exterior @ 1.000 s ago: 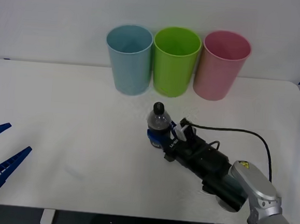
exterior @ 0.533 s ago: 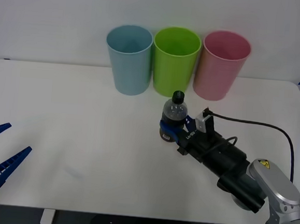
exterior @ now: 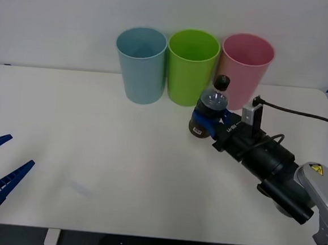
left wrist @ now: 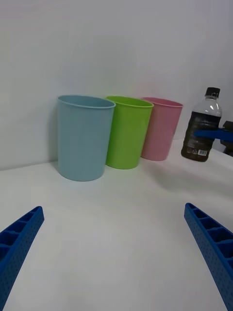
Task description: Grasp the object on the table and drop it into the matching bin: aluminum can to the light blue bin, PET bottle to the pink bin.
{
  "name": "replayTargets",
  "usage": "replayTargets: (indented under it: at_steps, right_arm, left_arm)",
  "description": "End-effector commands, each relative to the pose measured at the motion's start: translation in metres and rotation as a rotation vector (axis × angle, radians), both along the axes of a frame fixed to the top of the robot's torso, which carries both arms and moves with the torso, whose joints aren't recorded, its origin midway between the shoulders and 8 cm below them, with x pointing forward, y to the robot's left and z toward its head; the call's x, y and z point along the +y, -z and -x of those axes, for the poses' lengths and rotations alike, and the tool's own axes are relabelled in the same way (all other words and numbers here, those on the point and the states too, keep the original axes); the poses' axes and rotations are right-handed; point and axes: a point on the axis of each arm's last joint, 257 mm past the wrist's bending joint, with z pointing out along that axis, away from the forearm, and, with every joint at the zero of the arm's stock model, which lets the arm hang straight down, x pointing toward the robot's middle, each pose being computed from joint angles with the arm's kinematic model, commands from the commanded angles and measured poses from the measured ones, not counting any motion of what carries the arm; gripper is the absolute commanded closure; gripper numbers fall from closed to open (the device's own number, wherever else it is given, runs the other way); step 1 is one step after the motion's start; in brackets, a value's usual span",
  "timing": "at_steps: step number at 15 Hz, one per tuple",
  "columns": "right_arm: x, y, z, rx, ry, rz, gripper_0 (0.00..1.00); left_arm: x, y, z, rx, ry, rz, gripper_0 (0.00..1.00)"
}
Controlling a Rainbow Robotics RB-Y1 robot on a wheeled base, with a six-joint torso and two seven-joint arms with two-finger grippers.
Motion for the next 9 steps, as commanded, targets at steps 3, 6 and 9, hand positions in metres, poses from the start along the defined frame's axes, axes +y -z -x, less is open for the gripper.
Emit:
replayTargets:
  at_steps: [3, 6, 9]
  right_arm:
    - [-0.022, -0.054, -0.001, -0.016, 0.002, -0.090, 1.00]
    - [-0.039, -0.084, 0.002, -0.037, 0.001, -0.102, 1.00]
    - [-0.053, -0.105, 0.002, -0.059, -0.003, -0.098, 1.00]
  left_arm:
    - [0.000, 0.000, 0.000, 0.000, 0.000, 0.000, 0.00]
    - [0.000, 0.000, 0.000, 0.000, 0.000, 0.000, 0.00]
    - [0.000, 0.000, 0.000, 0.000, 0.000, 0.000, 0.00]
